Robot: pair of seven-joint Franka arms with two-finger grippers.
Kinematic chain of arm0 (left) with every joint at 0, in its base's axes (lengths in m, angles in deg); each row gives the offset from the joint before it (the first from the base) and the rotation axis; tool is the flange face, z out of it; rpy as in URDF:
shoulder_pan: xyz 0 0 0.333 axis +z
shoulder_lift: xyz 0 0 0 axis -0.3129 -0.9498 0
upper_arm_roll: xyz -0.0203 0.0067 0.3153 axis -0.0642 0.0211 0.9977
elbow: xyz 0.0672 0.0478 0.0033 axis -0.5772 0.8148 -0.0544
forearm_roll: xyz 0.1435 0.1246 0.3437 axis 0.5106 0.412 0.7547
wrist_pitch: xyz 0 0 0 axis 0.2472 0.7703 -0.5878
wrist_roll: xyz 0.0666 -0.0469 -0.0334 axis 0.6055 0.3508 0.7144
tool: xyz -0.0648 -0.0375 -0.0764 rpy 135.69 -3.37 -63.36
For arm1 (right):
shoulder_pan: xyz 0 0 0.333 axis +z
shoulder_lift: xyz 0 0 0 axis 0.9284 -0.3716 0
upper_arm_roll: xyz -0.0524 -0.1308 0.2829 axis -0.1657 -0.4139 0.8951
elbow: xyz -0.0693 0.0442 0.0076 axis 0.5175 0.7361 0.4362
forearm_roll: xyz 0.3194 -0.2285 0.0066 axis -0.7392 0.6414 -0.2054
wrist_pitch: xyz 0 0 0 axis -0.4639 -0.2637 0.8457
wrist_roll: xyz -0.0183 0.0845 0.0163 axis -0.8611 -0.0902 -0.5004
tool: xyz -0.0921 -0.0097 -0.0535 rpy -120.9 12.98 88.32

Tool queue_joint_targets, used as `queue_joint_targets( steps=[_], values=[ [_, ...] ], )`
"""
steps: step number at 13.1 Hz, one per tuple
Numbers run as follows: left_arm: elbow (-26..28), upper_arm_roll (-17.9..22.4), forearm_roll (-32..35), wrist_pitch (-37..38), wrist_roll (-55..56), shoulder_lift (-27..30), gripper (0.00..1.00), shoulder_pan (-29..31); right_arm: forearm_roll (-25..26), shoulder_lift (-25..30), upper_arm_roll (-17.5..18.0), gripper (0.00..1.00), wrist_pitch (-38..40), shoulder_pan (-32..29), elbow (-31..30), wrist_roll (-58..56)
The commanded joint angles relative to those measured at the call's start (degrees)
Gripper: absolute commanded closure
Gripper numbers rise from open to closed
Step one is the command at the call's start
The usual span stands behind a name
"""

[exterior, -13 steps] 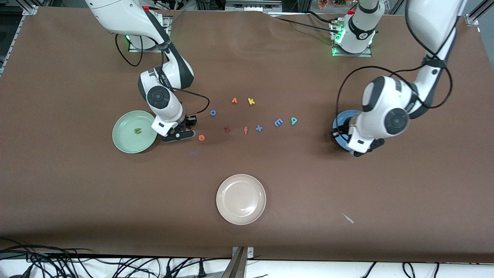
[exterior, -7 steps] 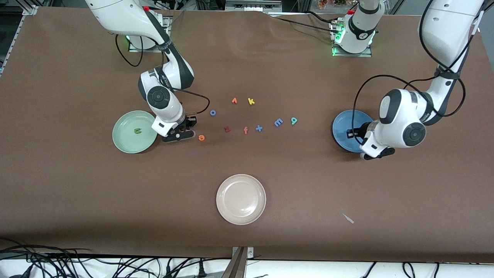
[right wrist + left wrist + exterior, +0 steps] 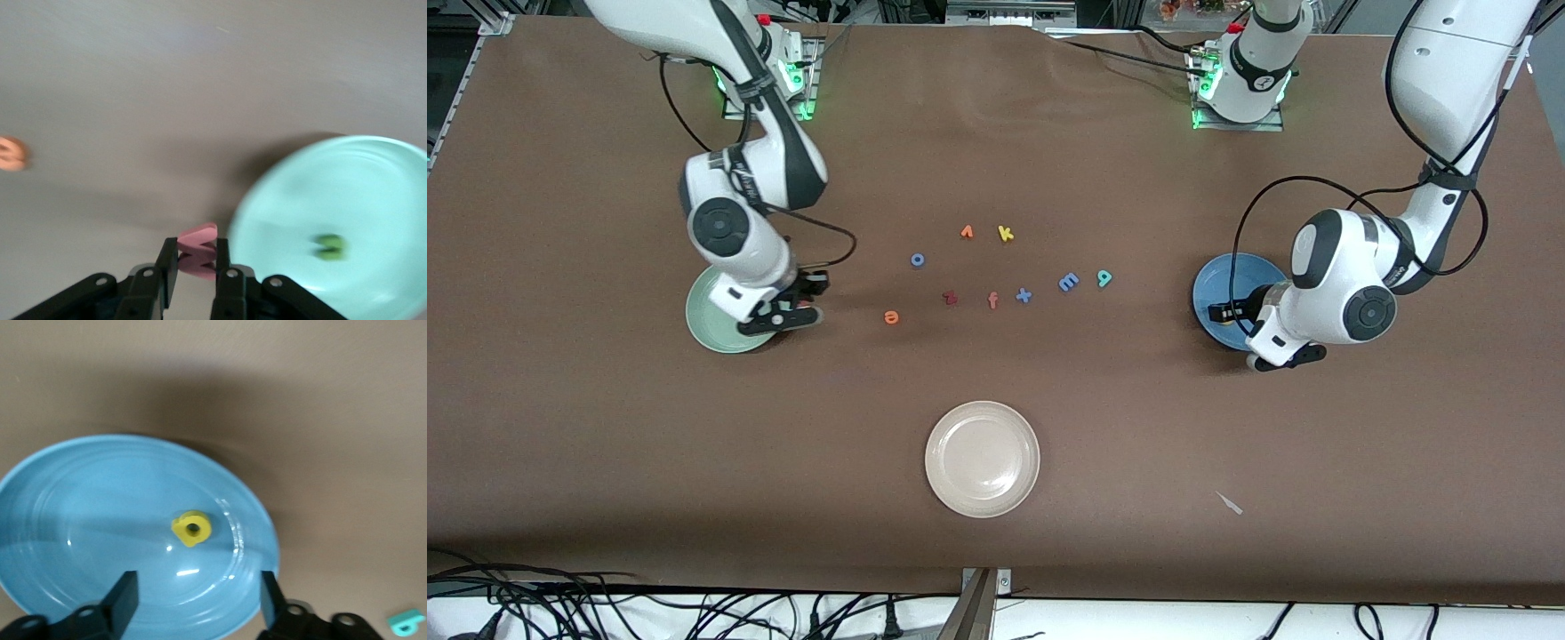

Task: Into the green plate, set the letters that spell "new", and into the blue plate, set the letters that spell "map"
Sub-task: 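Place the pink letter on the green plate while the left gripper reaches letters, then grasp the orange and teal letters with the right and left grippers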

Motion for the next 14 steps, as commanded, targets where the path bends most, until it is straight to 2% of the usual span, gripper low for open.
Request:
queue_joint_targets(
  steps=[1,3,4,5,7,10,12,14],
  values=[
    [0.2,-2.5,0.6,2.1,1.9,3.9,0.0,-0.3,-0.7,2.9,-3.8,0.96,-1.5,0.1,-6.5,-5.9],
    [0.2,-6.2,0.5,1.8,7.4,3.8,0.0,-0.4,-0.7,3.1,-4.0,0.96,-4.8,0.1,-9.8,-5.9],
    [0.2,-7.6,0.4,1.6,10.2,3.8,0.0,-0.4,-0.7,2.8,-4.1,0.93,-7.1,0.1,-11.4,-5.9],
    [0.2,-9.3,0.4,1.2,13.1,3.7,0.0,-0.4,-0.7,2.3,-4.2,0.82,-8.2,0.0,-12.3,-5.9],
    [1.0,-12.1,0.4,-2.5,18.8,3.0,0.0,-0.7,-0.7,2.5,-4.6,0.1,-7.3,-0.1,-12.2,-4.8],
    [1.8,-12.5,0.6,-8.1,26.8,0.4,0.0,-5.4,-0.7,3.2,-3.9,0.1,-4.4,0.2,-9.0,-3.1],
    [3.8,-12.4,1.3,-13.1,30.6,-1.1,0.0,-7.4,-0.7,2.5,0.7,0.12,2.3,0.3,-2.5,4.7],
    [7.4,-12.4,1.3,-19.7,32.8,-1.6,0.0,-8.9,-0.7,-1.3,4.1,0.12,6.3,1.5,6.1,17.3]
  ],
)
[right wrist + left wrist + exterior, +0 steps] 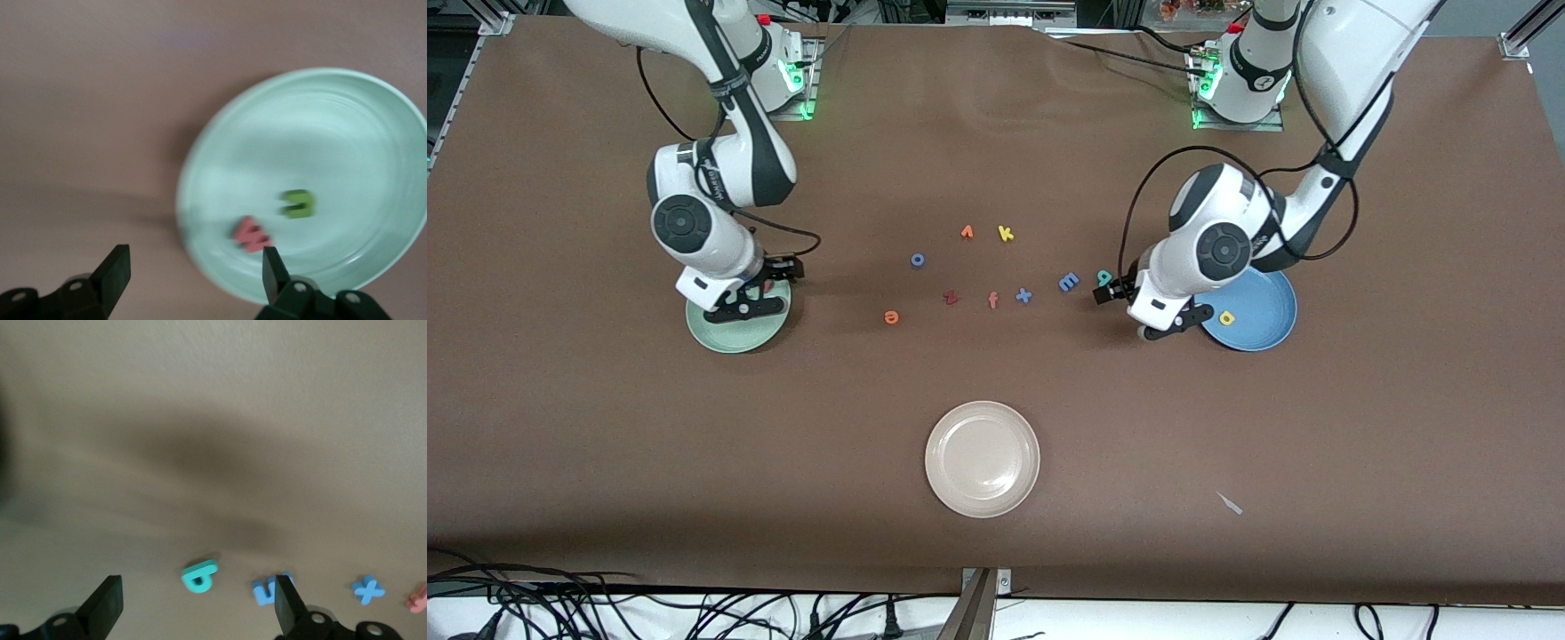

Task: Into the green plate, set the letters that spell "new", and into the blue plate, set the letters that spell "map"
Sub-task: 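Grasp the orange and teal letters with the right and left grippers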

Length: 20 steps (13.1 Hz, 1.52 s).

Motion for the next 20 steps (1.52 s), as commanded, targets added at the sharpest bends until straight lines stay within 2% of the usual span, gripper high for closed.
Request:
queue_joint_targets(
  steps=[1,2,4,7,11,13,17,18,19,20],
  values=[
    [3.8,0.1,1.4,-5.3,2.3,-0.2,0.02,-1.8,-0.6,-5.7,3.8,0.12,4.4,1.7,10.7,14.2],
    [4.5,0.2,1.6,-5.4,2.0,-0.3,0.04,-2.6,-0.6,-7.9,5.1,0.12,4.0,2.1,13.3,18.8],
    [5.6,0.1,7.5,-5.4,2.0,-0.7,0.04,-3.0,-0.7,-12.2,7.5,0.14,2.5,2.8,17.4,23.6],
    [6.5,0.0,9.1,-5.6,2.1,-1.4,0.11,-3.0,-1.1,-16.0,8.3,0.19,-5.3,4.2,17.6,23.8],
    [5.9,0.0,9.1,-5.8,2.3,-2.2,0.33,-3.1,-1.1,-17.2,8.5,0.23,-7.5,4.5,17.6,23.8],
    [5.8,0.1,9.0,-7.9,2.4,-2.6,0.34,-3.1,-1.1,-18.4,8.5,0.23,-7.5,4.8,17.3,23.9],
    [5.8,0.1,9.1,-8.0,2.4,-3.0,0.46,-3.1,-1.1,-19.2,8.5,0.29,-8.6,5.8,17.1,23.9],
    [5.8,0.1,9.1,-8.0,2.4,-3.0,0.5,-3.1,-1.1,-19.5,8.5,0.31,-9.8,5.8,17.1,23.9],
    [5.8,0.1,9.1,-8.0,2.4,-3.1,0.52,-3.1,-1.1,-19.7,8.5,0.38,-10.4,5.8,17.1,23.9],
    [5.7,0.1,9.1,-8.0,2.3,-3.5,0.58,-3.1,-1.1,-19.7,8.5,0.52,-10.4,5.8,17.0,23.9]
  ],
)
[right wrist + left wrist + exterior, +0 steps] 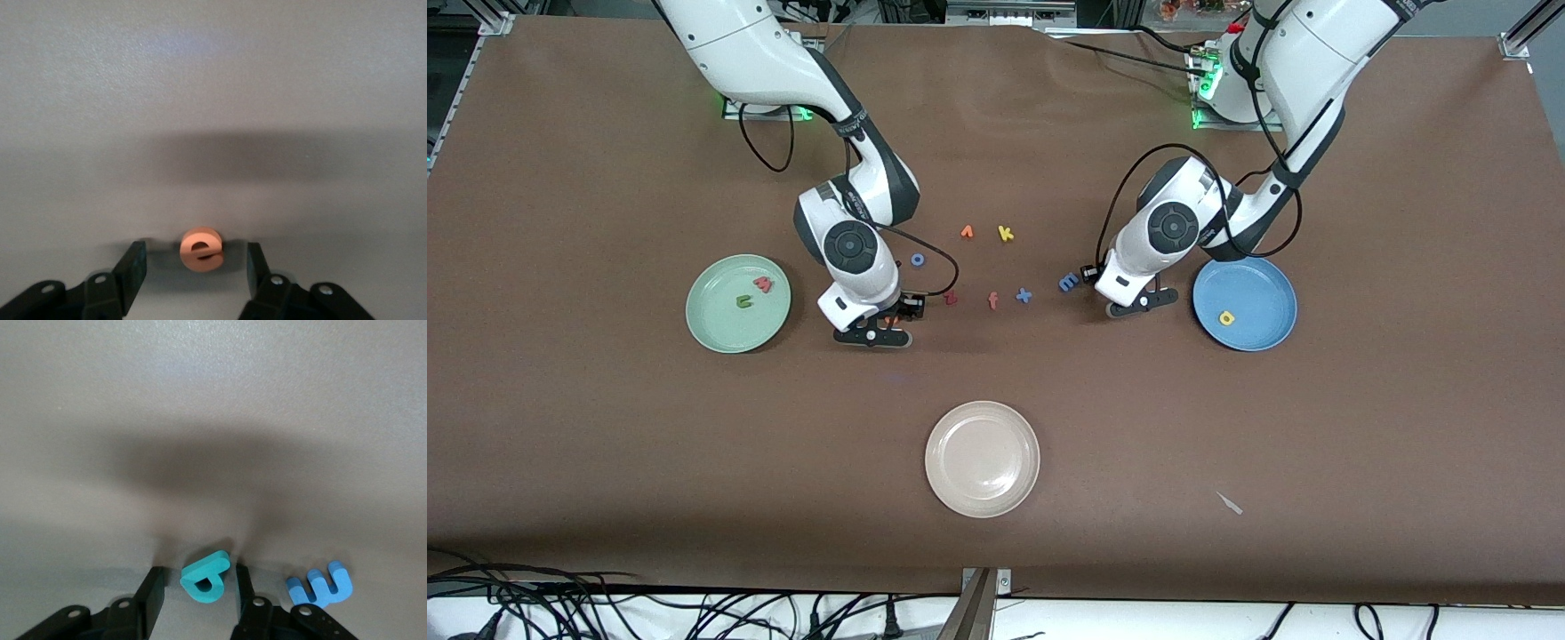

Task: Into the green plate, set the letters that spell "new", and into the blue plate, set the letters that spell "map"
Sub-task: 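Grasp the orange and teal letters with the right and left grippers, then place the orange letter on the green plate and the teal on the blue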

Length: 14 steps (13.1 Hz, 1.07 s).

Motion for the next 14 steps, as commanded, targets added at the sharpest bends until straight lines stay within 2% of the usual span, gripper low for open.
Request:
queue_joint_targets(
  steps=[1,3,4,6,8,12,14],
  values=[
    [-0.4,0.1,1.8,-0.7,1.0,-1.1,0.6,0.0,-0.8,-0.6,-0.1,0.65,-0.6,0.3,0.7,0.5],
    [-0.4,0.1,1.8,-0.7,1.0,-1.1,0.68,-0.1,-0.8,-0.6,-0.2,0.88,-0.3,0.3,0.6,0.5],
    [-0.4,0.1,1.8,-0.7,1.0,-1.1,0.72,0.0,-0.8,-0.5,-0.2,0.91,-0.3,0.3,0.5,0.5],
    [-0.4,0.1,1.8,-0.7,0.9,-1.1,0.78,0.0,-0.8,0.9,-0.4,0.91,0.5,0.2,0.6,-0.3],
    [-0.4,0.1,1.8,-0.6,0.9,-1.0,0.84,0.2,-0.8,3.6,-1.8,0.91,4.6,-0.2,0.9,-0.9],
    [-0.7,-0.1,1.8,-0.1,0.6,-0.1,0.87,1.0,-0.9,9.6,-9.2,0.9,15.1,-0.4,-0.1,-15.8],
    [-1.1,-0.2,1.8,0.8,0.7,1.3,0.88,1.1,-2.1,12.3,-15.2,0.9,15.7,-0.7,-3.6,-29.9]
  ],
)
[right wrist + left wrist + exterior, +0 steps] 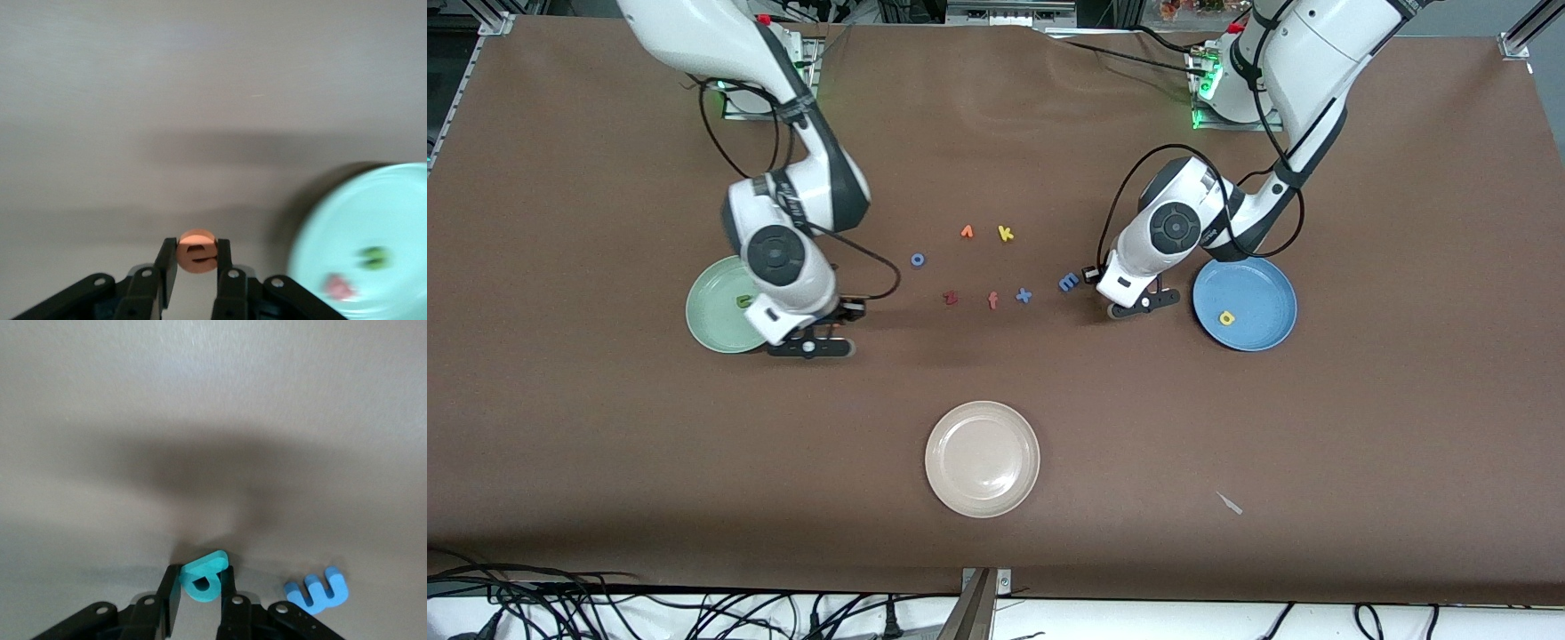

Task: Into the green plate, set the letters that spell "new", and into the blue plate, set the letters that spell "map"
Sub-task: 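Place the orange letter on the green plate and the teal on the blue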

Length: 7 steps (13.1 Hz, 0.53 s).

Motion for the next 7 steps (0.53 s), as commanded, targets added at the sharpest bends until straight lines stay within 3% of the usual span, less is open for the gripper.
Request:
queue_joint_targets(
  steps=[1,4,7],
  values=[
    [-0.6,-0.2,1.8,1.5,0.5,2.1,0.88,0.7,-4.5,4.7,-7.9,0.91,0.8,-0.3,-6.4,-18.8],
    [-2.4,-0.3,1.8,5.6,0.4,3.6,0.88,1.3,-11.6,5.9,-16.7,0.9,-0.5,-0.3,-13.8,-35.4],
    [-9.0,-0.4,1.6,16.5,0.1,3.7,0.88,2.3,-12.4,4.9,-17.3,0.89,-6.9,-1.7,-18.4,-37.9]
  ],
)
